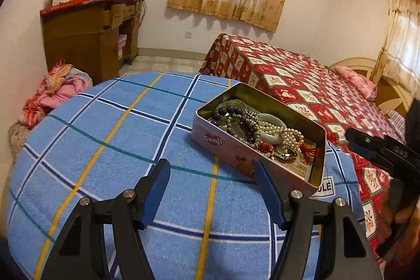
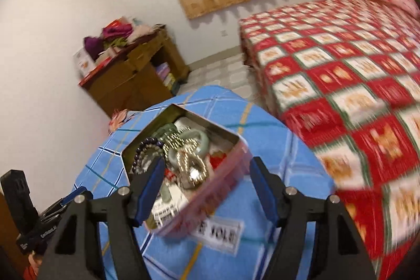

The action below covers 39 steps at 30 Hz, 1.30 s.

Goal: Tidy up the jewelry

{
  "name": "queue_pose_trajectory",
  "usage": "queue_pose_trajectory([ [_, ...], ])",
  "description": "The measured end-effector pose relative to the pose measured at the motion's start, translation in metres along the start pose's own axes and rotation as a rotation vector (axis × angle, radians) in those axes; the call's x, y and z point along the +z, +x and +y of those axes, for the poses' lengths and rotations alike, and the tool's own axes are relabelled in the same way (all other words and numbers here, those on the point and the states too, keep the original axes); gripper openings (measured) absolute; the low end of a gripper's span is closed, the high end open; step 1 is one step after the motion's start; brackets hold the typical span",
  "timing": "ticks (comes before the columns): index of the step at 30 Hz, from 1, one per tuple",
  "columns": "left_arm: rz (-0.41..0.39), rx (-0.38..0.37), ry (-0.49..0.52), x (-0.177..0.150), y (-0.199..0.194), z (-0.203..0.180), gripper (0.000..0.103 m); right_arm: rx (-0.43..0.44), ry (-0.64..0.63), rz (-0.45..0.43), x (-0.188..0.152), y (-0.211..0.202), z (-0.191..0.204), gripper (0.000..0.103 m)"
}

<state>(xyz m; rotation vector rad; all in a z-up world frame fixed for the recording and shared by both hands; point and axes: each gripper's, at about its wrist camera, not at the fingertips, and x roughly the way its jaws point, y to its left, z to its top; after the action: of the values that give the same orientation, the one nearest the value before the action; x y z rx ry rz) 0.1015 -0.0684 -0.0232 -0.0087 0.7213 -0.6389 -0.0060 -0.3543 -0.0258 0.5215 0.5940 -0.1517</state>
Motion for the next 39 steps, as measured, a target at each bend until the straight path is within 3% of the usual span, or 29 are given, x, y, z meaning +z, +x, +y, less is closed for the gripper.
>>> queue_pose_trajectory([
  [3,0.024,0.045,0.013,-0.003,-0.008,-0.008,0.067,-0.053,0.002,-0.001,-0.01,-0.015,0.004,0.071],
  [5,0.024,0.067,0.018,-0.008,-0.018,-0.013,0.067,-0.094,-0.007,-0.008,-0.018,-0.025,0.009,0.077],
  [11,0.032,0.091,0.028,-0.023,-0.04,-0.028,0.067,-0.121,-0.015,-0.027,-0.034,-0.05,0.021,0.083],
  [20,0.066,0.171,0.094,-0.033,-0.052,-0.057,0.067,-0.132,0.004,-0.016,-0.049,-0.069,0.028,0.083],
  [30,0.057,0.244,0.096,-0.039,-0.065,-0.071,0.067,-0.176,-0.02,-0.029,-0.055,-0.084,0.037,0.083],
  [34,0.062,0.268,0.082,-0.04,-0.072,-0.073,0.067,-0.197,-0.048,-0.051,-0.058,-0.091,0.046,0.083],
  [39,0.015,0.313,0.094,-0.033,-0.088,-0.077,0.067,-0.205,-0.091,-0.125,-0.054,-0.109,0.064,0.083],
])
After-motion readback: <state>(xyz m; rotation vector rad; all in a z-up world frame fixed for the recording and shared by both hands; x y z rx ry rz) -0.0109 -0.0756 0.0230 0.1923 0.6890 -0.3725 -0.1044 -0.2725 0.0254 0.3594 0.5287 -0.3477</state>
